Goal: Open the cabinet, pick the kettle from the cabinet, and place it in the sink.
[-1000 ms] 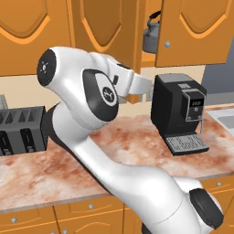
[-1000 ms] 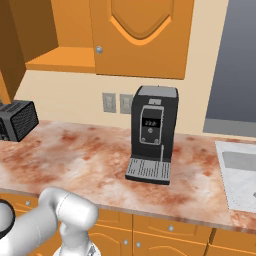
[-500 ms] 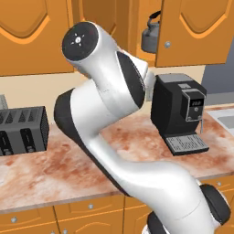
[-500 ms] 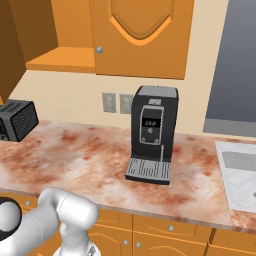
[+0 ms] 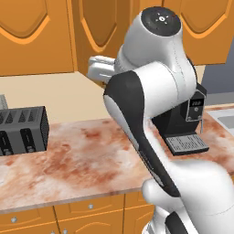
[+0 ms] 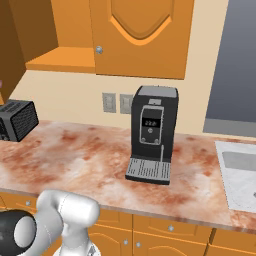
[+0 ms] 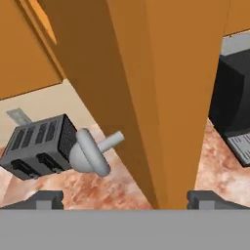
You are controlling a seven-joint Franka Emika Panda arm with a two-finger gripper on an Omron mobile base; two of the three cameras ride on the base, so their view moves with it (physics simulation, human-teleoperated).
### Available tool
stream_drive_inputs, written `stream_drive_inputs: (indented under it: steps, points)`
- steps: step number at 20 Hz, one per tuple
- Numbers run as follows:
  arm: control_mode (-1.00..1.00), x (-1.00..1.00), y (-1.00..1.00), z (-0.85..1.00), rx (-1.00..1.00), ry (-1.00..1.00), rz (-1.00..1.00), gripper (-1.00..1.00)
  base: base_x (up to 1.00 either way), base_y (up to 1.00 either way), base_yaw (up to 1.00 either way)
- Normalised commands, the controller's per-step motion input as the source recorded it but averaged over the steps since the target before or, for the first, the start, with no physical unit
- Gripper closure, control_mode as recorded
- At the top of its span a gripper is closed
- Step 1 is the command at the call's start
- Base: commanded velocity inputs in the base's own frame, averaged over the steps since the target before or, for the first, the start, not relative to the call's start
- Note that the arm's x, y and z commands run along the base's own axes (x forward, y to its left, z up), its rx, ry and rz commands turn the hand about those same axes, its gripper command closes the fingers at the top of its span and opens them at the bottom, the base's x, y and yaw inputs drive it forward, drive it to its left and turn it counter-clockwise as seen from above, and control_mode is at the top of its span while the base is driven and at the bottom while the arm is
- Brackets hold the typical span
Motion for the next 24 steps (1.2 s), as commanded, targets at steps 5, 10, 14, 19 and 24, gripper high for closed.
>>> stream_drive_inputs:
  steps: [5,10,14,19,24]
  points:
    - [-1.0,0.0,-0.07,-0.27,0.09,0.05,0.5,-1.0,0.0,0.0,0.0]
    - [-1.0,-0.2,-0.19,0.07,0.17,-0.16,0.48,-1.0,0.0,0.0,0.0]
    - [-1.0,-0.24,-0.26,0.08,0.17,-0.17,0.45,-1.0,0.0,0.0,0.0]
    - [-1.0,-0.23,-0.26,0.15,0.15,-0.01,0.3,-1.0,0.0,0.0,0.0]
    - [-1.0,-0.06,-0.42,0.19,0.07,0.0,0.18,-1.0,0.0,0.0,0.0]
